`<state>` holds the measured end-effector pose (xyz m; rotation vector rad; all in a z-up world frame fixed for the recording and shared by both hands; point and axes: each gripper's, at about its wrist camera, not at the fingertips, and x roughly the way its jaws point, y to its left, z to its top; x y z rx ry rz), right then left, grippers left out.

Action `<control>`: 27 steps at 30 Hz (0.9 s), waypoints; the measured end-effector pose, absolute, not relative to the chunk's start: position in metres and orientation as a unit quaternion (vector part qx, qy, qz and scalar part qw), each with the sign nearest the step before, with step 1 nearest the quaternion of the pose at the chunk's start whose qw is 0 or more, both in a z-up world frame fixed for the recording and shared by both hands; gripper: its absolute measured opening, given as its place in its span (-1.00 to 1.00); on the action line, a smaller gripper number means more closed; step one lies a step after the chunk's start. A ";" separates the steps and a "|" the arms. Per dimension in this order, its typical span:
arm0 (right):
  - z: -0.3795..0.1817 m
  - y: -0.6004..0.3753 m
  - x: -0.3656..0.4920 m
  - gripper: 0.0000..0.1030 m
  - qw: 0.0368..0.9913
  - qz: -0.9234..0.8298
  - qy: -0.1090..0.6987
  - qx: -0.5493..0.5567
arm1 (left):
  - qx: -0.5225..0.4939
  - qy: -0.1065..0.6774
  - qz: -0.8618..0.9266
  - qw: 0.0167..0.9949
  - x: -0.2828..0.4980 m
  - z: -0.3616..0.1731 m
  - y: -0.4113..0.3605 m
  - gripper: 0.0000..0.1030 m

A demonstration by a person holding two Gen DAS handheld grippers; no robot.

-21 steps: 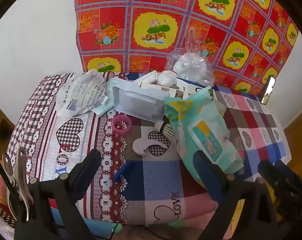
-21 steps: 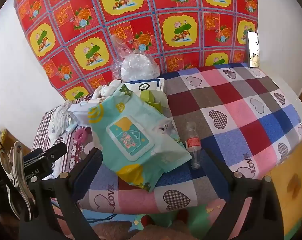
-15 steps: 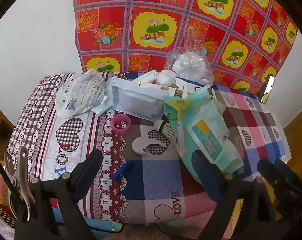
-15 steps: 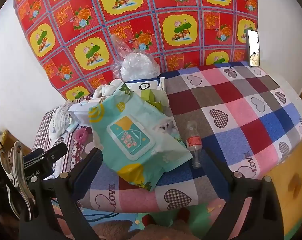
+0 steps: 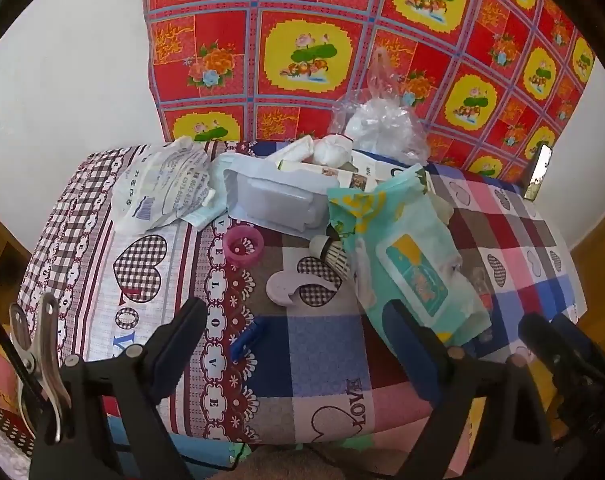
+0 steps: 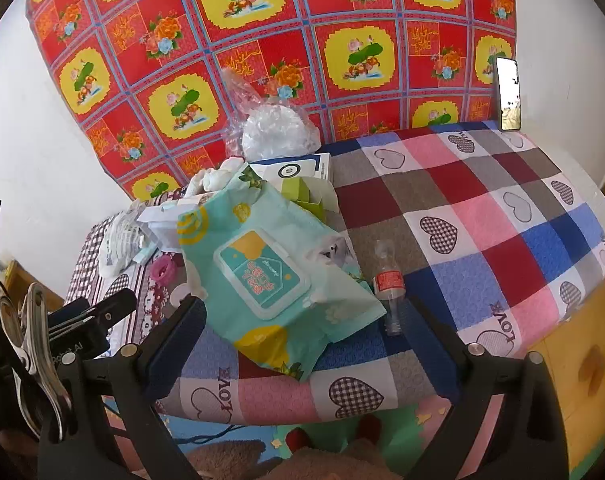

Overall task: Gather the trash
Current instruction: 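Move the right gripper toward the clear plastic bottle with red label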

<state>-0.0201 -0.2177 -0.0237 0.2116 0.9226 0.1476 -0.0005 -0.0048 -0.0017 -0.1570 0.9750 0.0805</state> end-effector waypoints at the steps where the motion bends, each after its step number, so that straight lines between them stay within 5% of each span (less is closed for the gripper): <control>1: -0.023 -0.217 -0.020 0.93 0.887 0.071 0.444 0.102 | -0.076 0.469 0.038 0.879 0.000 -0.002 -0.004 0.80; 27: -0.034 -0.239 -0.013 0.93 0.885 0.072 0.450 0.090 | -0.060 0.508 0.012 0.859 0.003 -0.029 0.031 0.59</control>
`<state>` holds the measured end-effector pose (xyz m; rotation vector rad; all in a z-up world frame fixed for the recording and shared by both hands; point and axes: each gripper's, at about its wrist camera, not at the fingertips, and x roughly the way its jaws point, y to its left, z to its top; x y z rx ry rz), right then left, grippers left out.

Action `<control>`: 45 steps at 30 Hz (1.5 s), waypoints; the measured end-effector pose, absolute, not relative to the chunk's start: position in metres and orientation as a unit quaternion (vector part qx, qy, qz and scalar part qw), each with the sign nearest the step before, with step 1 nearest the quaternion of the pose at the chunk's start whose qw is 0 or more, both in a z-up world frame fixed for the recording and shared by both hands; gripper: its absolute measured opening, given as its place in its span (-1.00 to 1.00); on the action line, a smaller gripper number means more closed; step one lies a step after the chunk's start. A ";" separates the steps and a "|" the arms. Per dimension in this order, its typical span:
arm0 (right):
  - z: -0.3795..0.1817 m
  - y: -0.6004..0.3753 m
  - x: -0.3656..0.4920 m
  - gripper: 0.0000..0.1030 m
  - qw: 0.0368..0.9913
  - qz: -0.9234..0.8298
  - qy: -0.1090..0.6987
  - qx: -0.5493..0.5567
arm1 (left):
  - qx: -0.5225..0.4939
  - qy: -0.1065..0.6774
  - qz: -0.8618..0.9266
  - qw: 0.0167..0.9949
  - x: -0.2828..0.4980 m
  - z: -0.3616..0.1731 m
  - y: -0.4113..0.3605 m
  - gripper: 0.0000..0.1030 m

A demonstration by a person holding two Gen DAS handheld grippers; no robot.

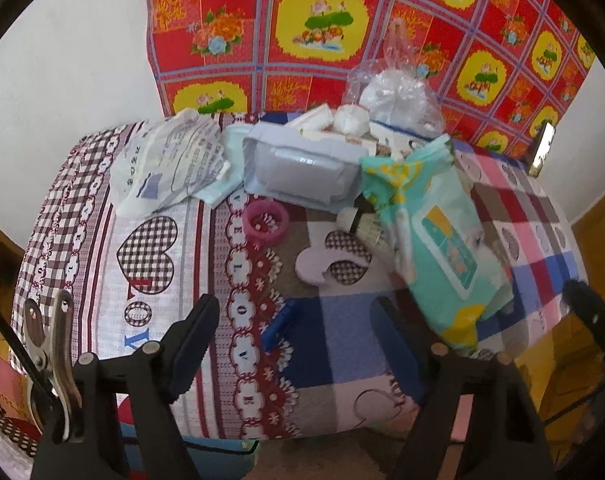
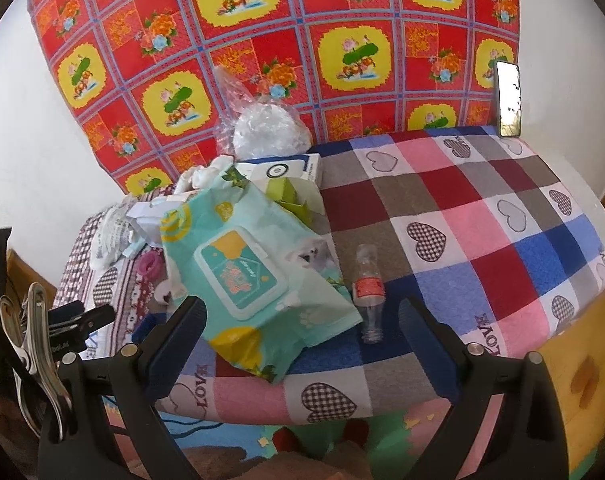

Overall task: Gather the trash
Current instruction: 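Move the right gripper toward the clear plastic bottle with red label, then close the right gripper around the clear bottle's body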

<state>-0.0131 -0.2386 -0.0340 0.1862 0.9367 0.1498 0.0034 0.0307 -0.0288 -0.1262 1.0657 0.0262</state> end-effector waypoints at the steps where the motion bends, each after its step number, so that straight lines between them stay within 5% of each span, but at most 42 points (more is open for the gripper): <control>1: -0.035 -0.240 -0.013 0.93 0.884 0.071 0.453 0.091 | -0.053 0.510 0.012 0.858 0.002 -0.032 0.032 0.59; 15: -0.066 -0.265 -0.002 0.79 0.863 0.055 0.491 0.108 | -0.039 0.558 0.005 0.829 0.006 -0.078 0.035 0.34; 19: -0.073 -0.273 0.000 0.77 0.858 0.051 0.498 0.116 | -0.035 0.570 0.012 0.821 0.013 -0.093 0.034 -0.09; 25: -0.081 -0.283 0.006 0.75 0.852 0.048 0.507 0.123 | -0.032 0.576 0.012 0.817 0.017 -0.107 0.033 -0.20; 38: -0.105 -0.295 0.030 0.21 0.835 0.061 0.532 0.127 | -0.016 0.568 0.025 0.823 0.027 -0.113 0.018 -0.22; 45: -0.119 -0.294 0.041 -0.14 0.824 0.071 0.548 0.123 | -0.028 0.565 0.029 0.824 0.023 -0.111 0.024 -0.61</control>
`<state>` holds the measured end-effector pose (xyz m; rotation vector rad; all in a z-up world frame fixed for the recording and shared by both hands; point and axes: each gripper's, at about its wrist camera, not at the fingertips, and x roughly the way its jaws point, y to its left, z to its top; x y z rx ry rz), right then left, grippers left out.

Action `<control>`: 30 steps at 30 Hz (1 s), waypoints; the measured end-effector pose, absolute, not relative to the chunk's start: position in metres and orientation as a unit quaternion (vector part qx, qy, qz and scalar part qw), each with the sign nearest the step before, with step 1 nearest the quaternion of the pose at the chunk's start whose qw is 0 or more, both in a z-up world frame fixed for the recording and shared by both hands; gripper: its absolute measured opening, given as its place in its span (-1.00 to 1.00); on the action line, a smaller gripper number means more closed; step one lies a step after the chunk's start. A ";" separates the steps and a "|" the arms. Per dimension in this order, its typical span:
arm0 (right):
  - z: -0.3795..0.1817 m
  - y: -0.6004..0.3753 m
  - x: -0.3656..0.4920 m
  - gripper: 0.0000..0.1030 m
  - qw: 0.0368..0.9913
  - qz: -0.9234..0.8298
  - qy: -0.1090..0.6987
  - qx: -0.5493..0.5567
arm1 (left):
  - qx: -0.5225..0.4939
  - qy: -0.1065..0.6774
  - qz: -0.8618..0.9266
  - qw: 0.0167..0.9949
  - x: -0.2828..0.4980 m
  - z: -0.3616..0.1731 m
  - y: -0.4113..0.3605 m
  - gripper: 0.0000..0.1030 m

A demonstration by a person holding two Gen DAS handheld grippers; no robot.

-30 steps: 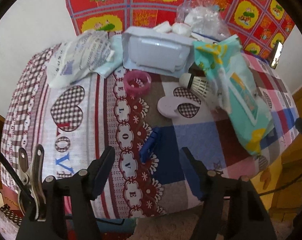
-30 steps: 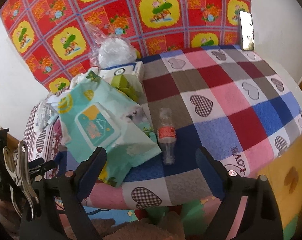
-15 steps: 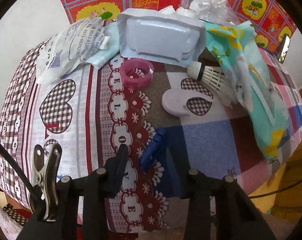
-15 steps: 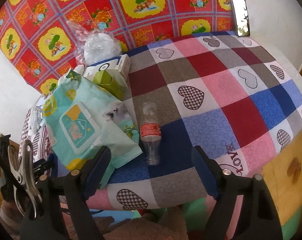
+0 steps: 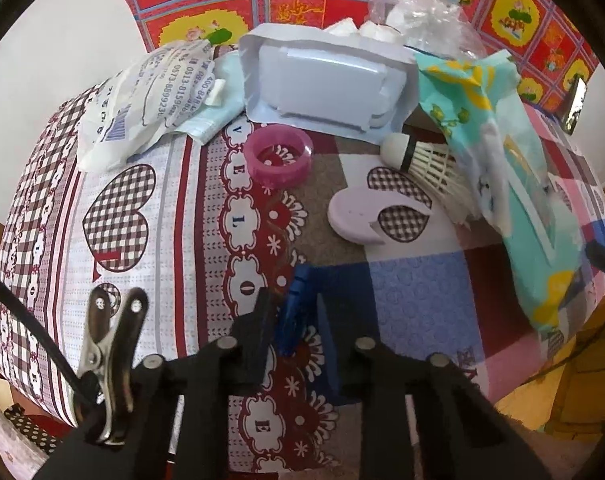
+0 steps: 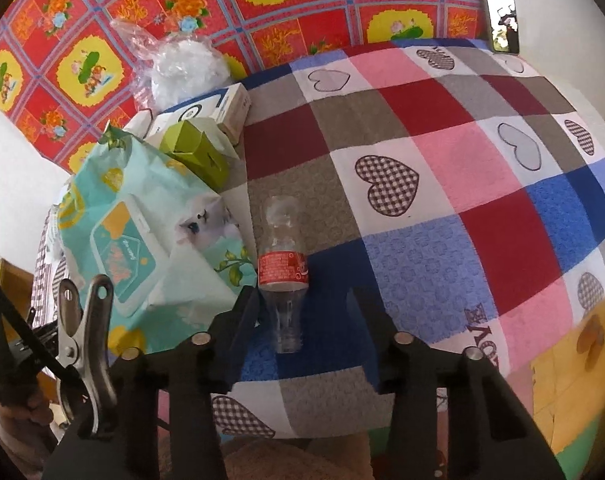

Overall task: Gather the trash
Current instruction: 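Close the right gripper around the clear bottle's body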

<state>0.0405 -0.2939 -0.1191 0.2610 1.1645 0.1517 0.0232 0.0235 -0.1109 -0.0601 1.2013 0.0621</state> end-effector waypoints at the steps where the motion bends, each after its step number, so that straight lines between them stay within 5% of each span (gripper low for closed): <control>1: -0.120 -0.293 0.042 -0.17 0.823 0.075 0.550 0.122 | -0.033 0.565 0.030 0.824 0.024 -0.111 0.025 -0.64; 30: -0.144 -0.288 0.052 -0.39 0.827 0.118 0.546 0.069 | -0.102 0.550 0.061 0.827 0.021 -0.079 0.064 -0.68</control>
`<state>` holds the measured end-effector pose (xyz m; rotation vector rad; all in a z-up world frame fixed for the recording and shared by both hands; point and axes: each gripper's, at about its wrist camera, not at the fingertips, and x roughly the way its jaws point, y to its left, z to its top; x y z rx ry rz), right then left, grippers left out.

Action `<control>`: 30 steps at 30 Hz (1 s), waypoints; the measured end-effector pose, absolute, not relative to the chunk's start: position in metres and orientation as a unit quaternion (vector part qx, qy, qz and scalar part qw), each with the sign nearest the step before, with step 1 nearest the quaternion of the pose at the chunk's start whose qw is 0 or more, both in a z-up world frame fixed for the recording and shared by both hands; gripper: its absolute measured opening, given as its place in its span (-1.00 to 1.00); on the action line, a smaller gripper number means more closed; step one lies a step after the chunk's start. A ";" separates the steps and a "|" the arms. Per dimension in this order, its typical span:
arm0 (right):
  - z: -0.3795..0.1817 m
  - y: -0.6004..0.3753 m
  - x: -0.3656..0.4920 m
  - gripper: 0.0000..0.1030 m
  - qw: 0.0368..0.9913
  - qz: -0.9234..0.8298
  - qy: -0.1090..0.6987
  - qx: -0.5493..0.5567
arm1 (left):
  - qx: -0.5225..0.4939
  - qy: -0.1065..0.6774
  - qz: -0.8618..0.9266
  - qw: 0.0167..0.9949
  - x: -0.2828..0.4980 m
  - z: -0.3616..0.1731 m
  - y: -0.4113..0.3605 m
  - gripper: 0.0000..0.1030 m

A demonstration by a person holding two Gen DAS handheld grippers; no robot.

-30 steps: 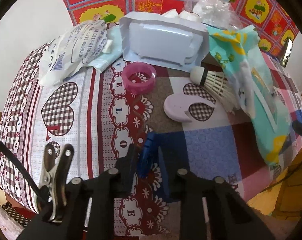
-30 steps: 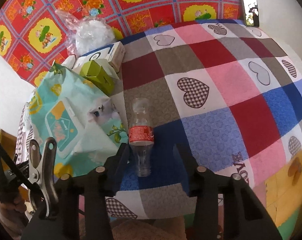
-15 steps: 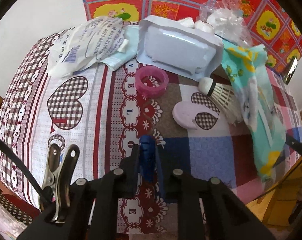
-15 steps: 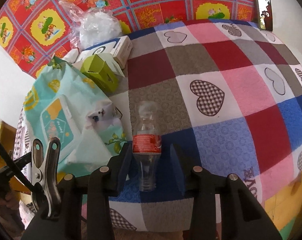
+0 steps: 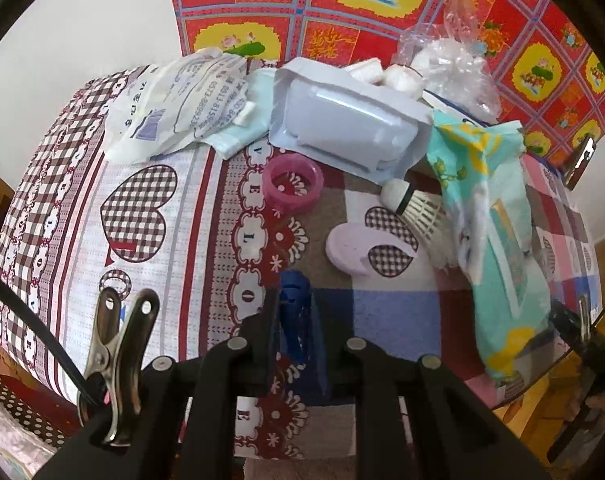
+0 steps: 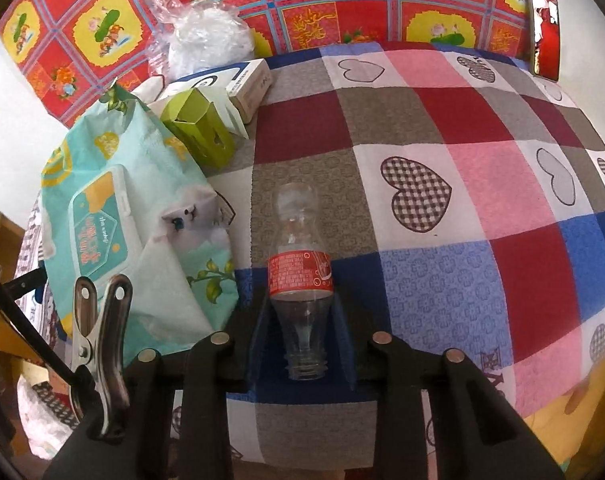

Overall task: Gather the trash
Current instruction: 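Close the right gripper around the clear bottle's body, then lift the bottle with the right gripper and carry it to the red bucket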

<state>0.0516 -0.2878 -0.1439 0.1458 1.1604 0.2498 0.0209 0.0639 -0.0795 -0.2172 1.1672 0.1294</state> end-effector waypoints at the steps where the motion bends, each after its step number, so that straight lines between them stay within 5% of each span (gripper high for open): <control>1: -0.144 -0.289 0.051 -0.39 0.827 0.118 0.545 0.069 | -0.102 0.548 0.064 0.828 0.018 -0.080 0.054 -0.68; 30: -0.057 -0.282 0.007 -0.39 0.861 0.185 0.471 0.056 | -0.119 0.500 0.101 0.852 -0.015 -0.035 0.030 -0.68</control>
